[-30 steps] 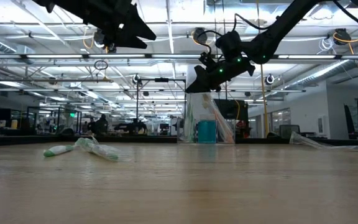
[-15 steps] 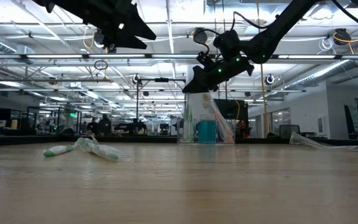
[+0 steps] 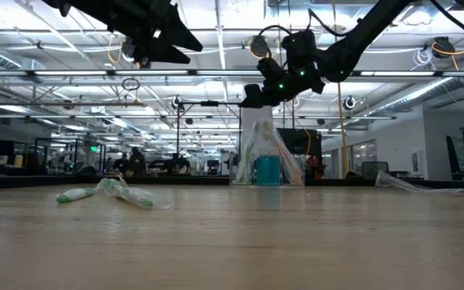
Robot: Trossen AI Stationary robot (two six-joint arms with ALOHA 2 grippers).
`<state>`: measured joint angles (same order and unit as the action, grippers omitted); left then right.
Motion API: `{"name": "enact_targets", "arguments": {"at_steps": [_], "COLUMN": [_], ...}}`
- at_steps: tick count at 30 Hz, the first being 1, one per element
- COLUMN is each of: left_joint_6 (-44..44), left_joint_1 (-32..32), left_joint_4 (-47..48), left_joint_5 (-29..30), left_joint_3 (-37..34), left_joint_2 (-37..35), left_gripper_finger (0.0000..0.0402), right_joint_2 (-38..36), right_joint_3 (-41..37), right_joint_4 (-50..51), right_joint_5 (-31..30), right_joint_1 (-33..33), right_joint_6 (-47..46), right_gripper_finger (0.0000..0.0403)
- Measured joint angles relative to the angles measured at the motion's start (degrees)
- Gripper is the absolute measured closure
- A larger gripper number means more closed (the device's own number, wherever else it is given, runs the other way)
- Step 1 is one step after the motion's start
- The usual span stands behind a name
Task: Pick & Place toothbrushing station
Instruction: Put the green toothbrush into the transparent organizer
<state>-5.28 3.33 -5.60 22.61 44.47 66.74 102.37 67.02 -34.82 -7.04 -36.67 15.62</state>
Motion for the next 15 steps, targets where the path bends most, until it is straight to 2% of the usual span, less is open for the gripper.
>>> {"name": "enact_targets", "arguments": {"at_steps": [2, 6, 12, 15], "left_joint_6": [-0.1, -1.8, -6.8, -12.2], "left_joint_1": [0.0, 0.1, 0.1, 0.1], "left_joint_4": [0.6, 3.5, 13.9, 18.2], "left_joint_5": [0.0, 0.0, -3.5, -5.9], "left_joint_3": [0.0, 0.0, 0.0, 0.0], "left_joint_2": [0.0, 0.0, 0.0, 0.0], "left_gripper_finger": [0.0094, 0.0094, 0.0094, 0.0094], "right_joint_2": [-0.2, -0.7, -7.4, -11.6], "right_joint_3": [0.0, 0.0, 0.0, 0.0], "right_joint_4": [0.3, 2.4, 13.5, 20.3], "right_joint_5": [-1.9, -1.6, 10.4, 16.8], "right_joint_1": [0.0, 1.4, 4.8, 7.3], "right_joint_6": [0.8, -0.4, -5.7, -6.0], "right_gripper_finger": [0.0182, 0.0187, 0.0189, 0.0188]}}
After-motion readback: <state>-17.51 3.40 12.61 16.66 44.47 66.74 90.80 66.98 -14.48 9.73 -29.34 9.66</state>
